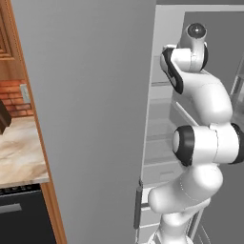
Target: Pick the egg and butter from the fridge and place them by the bowl for mixing.
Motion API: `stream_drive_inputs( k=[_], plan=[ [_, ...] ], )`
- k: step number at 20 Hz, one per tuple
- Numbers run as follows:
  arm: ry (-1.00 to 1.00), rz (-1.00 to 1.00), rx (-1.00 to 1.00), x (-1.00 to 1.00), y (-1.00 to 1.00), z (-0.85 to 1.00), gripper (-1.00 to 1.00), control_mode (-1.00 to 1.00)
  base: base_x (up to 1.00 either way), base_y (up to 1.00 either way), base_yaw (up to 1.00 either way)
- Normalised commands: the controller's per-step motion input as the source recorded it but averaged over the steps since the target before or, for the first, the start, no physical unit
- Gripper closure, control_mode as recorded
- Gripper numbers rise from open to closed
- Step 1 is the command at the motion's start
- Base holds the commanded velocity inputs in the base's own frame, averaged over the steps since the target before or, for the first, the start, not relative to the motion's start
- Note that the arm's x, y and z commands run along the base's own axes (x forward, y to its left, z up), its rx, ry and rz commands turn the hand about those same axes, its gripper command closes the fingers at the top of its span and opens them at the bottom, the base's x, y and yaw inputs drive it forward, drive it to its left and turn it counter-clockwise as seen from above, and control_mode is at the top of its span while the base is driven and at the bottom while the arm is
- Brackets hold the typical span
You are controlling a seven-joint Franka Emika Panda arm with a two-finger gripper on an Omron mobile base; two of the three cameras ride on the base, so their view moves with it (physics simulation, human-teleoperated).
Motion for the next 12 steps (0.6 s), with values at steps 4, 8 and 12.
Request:
stream_drive_inputs(
  k=[4,8,12],
  plan=[
    [0.0,0.0,0.0,0.08,-0.05,-0.08,-1.0,-1.0,0.0,0.0,0.0],
    [0.0,0.0,0.0,0.07,-0.08,-0.06,-1.0,-1.0,0.0,0.0,0.0],
    [0.01,-0.01,0.0,0.09,-0.04,-0.06,-1.0,-1.0,0.0,0.0,0.0]
  ],
)
